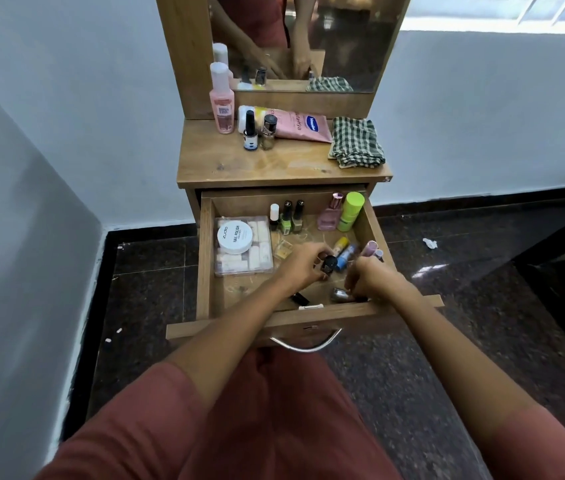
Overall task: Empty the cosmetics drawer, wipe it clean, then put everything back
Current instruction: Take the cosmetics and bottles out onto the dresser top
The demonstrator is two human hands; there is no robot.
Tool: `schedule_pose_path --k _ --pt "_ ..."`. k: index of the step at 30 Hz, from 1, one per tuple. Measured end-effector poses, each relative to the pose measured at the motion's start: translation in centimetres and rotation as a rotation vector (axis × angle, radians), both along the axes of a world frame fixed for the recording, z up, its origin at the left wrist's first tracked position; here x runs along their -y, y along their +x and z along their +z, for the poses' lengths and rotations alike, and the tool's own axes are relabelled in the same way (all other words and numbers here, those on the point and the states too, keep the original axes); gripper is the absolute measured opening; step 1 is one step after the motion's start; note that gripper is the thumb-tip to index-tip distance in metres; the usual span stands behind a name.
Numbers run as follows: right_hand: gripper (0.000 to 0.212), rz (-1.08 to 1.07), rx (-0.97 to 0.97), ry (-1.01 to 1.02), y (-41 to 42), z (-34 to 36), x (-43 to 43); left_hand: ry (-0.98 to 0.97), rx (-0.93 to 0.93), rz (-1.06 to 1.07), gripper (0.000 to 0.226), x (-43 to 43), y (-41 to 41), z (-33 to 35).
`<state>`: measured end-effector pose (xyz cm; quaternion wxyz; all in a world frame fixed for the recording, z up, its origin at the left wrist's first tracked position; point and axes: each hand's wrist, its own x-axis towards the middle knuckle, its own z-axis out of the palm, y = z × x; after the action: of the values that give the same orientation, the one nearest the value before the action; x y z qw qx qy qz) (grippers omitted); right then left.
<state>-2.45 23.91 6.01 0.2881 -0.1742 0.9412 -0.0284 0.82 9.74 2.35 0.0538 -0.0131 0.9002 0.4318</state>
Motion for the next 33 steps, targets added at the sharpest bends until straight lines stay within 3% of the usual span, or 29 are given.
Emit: schedule_pose_path --k 7,12,17,27,33 --pt "0.026 0.152 -0.153 0.184 0.2 -1.0 0.3 -0.074 -0.017 0.025 0.035 -1.1 -0.3 0.2" --pt "0.028 0.159 -0.102 0.177 0.1 -0.7 0.3 -0.009 -0.007 0.071 0.031 -0.9 -0.2 0.5" --pt "0.045 0.137 -0.103 0.115 0.2 -0.2 0.3 0.029 -0.046 0.116 0.029 0.1 -0.3 1.5" --pt "0.02 0.04 -0.102 -0.308 -2.8 5.0 2.7 -0.091 -0.193 0.143 0.031 4.1 -2.7 7.0" --pt "0.021 0.017 -0.373 -0.506 -6.8 8.4 6.1 -0.143 -0.29 0.147 0.022 7.0 -6.0 11.1"
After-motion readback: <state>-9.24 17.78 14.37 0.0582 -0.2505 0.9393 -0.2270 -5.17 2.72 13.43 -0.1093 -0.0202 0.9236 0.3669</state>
